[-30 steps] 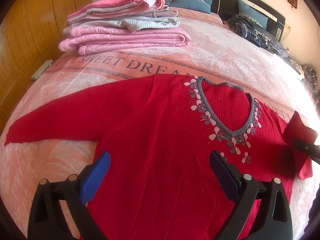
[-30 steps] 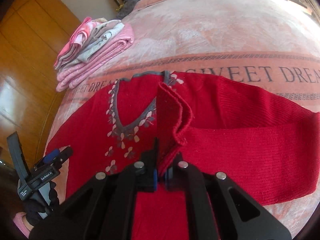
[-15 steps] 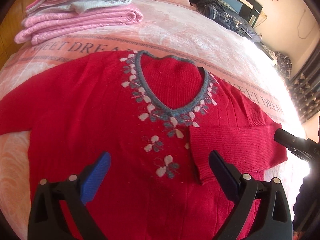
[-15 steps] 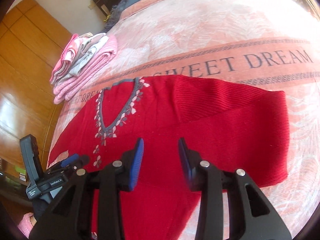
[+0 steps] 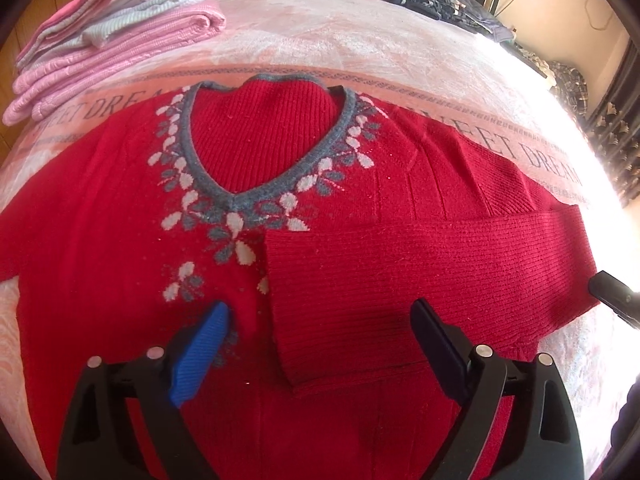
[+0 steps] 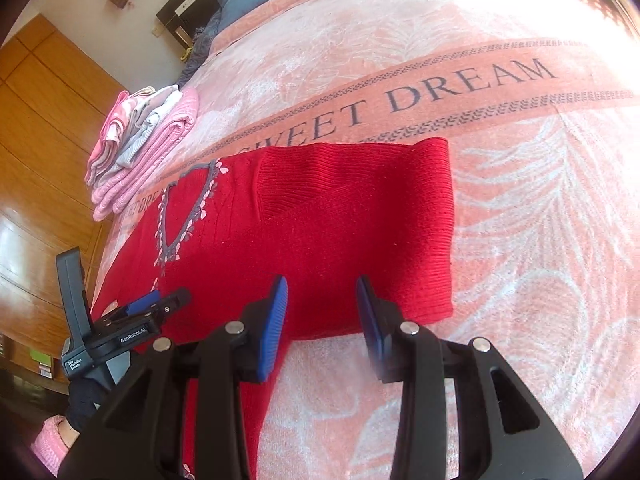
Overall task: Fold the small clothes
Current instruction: 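Grasp the other sleeve cuff with the left gripper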
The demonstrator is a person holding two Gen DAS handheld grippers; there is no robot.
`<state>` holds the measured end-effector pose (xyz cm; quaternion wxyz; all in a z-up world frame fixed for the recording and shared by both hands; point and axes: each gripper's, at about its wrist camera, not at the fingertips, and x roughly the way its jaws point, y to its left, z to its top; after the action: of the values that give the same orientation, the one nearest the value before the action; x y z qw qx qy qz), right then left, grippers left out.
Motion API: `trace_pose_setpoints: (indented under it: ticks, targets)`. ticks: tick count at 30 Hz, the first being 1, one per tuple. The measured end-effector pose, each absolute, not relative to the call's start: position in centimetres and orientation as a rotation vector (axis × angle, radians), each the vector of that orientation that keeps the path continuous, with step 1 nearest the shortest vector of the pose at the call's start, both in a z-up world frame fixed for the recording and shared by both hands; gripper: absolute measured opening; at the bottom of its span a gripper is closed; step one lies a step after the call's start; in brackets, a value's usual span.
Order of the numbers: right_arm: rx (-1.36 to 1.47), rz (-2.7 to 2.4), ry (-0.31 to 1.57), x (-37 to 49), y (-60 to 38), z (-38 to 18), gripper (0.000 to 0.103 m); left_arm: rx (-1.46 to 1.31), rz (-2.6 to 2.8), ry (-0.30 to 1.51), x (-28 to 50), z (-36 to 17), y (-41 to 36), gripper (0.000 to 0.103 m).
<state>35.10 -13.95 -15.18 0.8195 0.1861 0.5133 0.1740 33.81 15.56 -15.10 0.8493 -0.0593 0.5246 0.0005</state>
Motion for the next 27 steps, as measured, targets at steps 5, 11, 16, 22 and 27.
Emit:
trace_pose_setpoints:
  ticks: [5, 11, 16, 22, 27]
  targets:
    - [0.406, 0.359, 1.099, 34.8, -14.8, -15.6, 0.036, -0.085, 0.015, 1.065, 33.7, -14.8, 14.0, 0.042]
    - [0.43, 0.335, 1.093, 34.8, -15.5, -15.6, 0.037, -0.231, -0.038, 0.987, 33.4, -13.1, 16.3, 0.008]
    - [0.468, 0.329, 1.066, 34.9, -15.9, -14.9, 0.038, -0.247, -0.028, 0.858, 32.7, -9.8, 18.3, 0.007]
    - [0.54, 0.401, 1.06, 35.7, -14.7, -14.8, 0.038, -0.244, 0.072, 0.749, 32.5, -6.1, 24.3, 0.007]
    - [0.503, 0.492, 1.09, 36.6, -10.9, -14.8, 0.04, -0.262, 0.172, 0.766, 33.1, -6.9, 29.9, 0.007]
